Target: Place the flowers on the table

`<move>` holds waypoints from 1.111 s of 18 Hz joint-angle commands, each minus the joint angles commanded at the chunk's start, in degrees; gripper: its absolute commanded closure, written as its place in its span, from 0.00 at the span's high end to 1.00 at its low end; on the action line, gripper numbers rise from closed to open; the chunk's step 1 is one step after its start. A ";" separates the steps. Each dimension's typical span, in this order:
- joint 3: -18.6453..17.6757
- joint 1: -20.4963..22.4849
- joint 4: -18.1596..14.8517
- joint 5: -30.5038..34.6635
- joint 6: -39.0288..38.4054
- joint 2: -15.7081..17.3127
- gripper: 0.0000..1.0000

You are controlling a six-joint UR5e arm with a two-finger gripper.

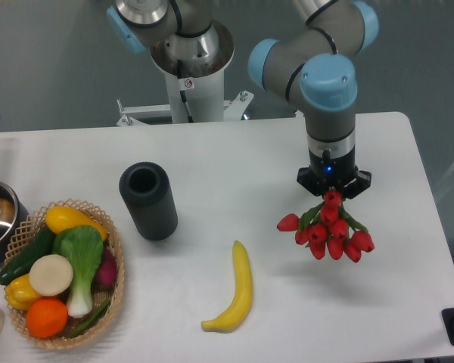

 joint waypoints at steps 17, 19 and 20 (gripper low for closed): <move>-2.64 -1.32 0.70 -0.35 0.09 -1.59 1.00; -2.64 -1.14 0.70 -0.26 -0.18 -1.32 1.00; -2.64 -1.06 0.70 -0.44 -0.26 -1.23 1.00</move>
